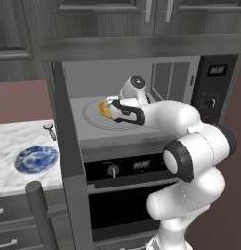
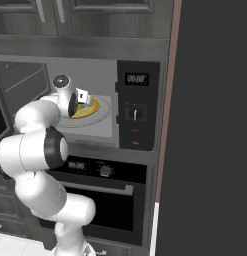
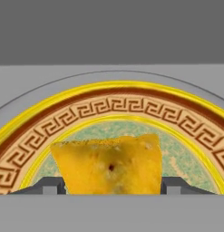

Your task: Pick the cheese from the microwave and place it on plate located on the counter.

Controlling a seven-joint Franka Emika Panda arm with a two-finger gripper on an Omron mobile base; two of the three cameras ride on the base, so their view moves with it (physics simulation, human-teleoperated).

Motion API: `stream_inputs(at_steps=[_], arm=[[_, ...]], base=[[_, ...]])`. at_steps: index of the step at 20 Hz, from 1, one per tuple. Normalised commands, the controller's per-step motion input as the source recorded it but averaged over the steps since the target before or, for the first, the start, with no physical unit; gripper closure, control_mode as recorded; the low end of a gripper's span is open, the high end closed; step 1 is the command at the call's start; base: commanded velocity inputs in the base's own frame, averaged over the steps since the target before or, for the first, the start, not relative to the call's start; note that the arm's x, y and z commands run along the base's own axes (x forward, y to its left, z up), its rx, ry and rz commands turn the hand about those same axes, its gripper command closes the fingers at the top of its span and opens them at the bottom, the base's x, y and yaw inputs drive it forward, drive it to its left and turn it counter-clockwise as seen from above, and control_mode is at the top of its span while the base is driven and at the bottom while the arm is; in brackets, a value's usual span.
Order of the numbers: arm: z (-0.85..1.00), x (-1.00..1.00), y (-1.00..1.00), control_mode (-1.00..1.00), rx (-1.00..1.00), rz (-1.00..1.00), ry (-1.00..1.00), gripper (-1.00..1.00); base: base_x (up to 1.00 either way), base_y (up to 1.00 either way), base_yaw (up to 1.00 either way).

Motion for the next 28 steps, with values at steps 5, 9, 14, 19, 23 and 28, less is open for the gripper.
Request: stream_inputs(at_steps=[5, 9, 14, 19, 23, 28], arm=[[0.0, -0.07, -0.01, -1.0, 0.0, 0.0, 0.0, 1.0], [0.0, -0.67, -0.05, -1.0, 0.0, 0.0, -0.1, 1.0], [0.19, -0.8, -0.05, -1.0, 0.0, 0.0, -0.02, 1.0], [0.47, -0.59, -0.02, -1.0, 0.0, 0.0, 0.02, 1.0], [0.57, -0.3, -0.07, -1.0, 0.0, 0.0, 0.18, 1.0], [0.38, -0.45, -0.26, -1.0, 0.0, 0.0, 0.28, 1.0]], base=[[0.0, 0.0, 0.0], [0.0, 0.0, 0.0], [0.0, 0.0, 0.0], [0.0, 0.0, 0.0], [0.0, 0.0, 0.0], [0.0, 0.0, 0.0]])
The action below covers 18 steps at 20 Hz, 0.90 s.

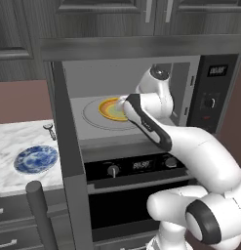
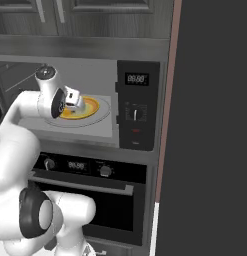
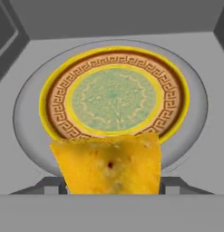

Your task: Pick the cheese from the microwave and place it on plate located on the counter.

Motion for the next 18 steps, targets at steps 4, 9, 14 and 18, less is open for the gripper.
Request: stream_inputs(at_steps=[4, 9, 14, 18], arm=[[0.03, -0.72, -0.34, -1.0, 0.0, 0.0, 0.24, 1.0], [-0.06, -0.87, -0.24, -1.0, 0.0, 0.0, 0.11, 1.0], [-0.02, -0.99, -0.09, -1.0, 0.0, 0.0, -0.02, 1.0], [-0.06, -1.0, -0.03, -1.0, -0.02, 0.0, -0.09, 1.0]], base=[[0.0, 0.0, 0.0], [0.0, 0.0, 0.0], [0.0, 0.0, 0.0], [0.0, 0.0, 0.0]])
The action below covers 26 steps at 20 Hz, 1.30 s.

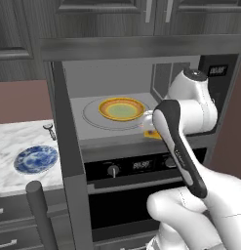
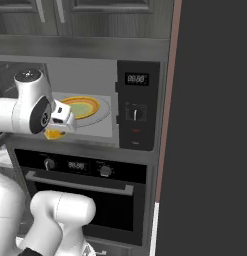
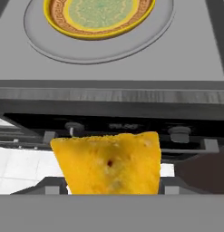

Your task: Pick the cheese from the microwave and place it on plate located on the counter.

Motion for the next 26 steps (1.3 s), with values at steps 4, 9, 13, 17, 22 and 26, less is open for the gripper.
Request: stream_inputs(at_steps=[4, 9, 13, 17, 22, 26], arm=[[-0.1, -0.83, -0.03, -1.0, -0.02, 0.0, -0.08, 1.0], [0.0, -0.48, -0.17, -1.0, 0.0, 0.0, 0.0, 1.0], [0.0, -0.1, -0.34, -1.0, 0.0, -0.01, 0.03, 1.0], [0.0, -0.03, -0.09, 1.0, 0.0, 0.0, 0.01, 1.0], [0.0, 0.0, 0.0, 1.0, 0.0, 0.0, 0.0, 1.0], [0.0, 0.0, 0.0, 1.0, 0.0, 0.0, 0.0, 1.0]], base=[[0.0, 0.0, 0.0], [0.0, 0.0, 0.0], [0.0, 0.0, 0.0], [-0.4, -0.19, 0.0], [-0.97, -0.36, 0.0], [-1.0, -0.37, 0.01]])
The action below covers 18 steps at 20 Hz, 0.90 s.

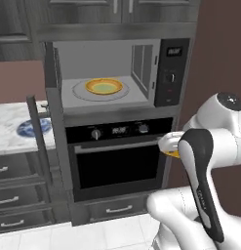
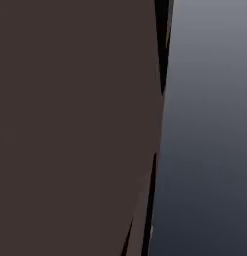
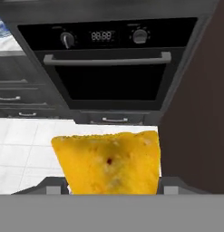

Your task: Pick the cheese from the microwave and place it on plate located on the counter.

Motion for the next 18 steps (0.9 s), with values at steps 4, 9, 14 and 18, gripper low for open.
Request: stream_inputs(at_steps=[4, 9, 14, 18], arm=[[0.0, 0.0, 0.0, 1.0, 0.0, 0.0, 0.0, 1.0], [0.0, 0.0, 0.0, 1.0, 0.0, 0.0, 0.0, 1.0], [0.0, 0.0, 0.0, 1.0, 0.0, 0.0, 0.0, 1.0], [0.0, 0.0, 0.0, 1.0, 0.0, 0.0, 0.0, 1.0]], base=[[-1.0, -0.11, 0.02], [-0.82, 0.64, 0.0], [-0.31, 1.0, 0.0], [-0.02, 1.0, 0.0]])
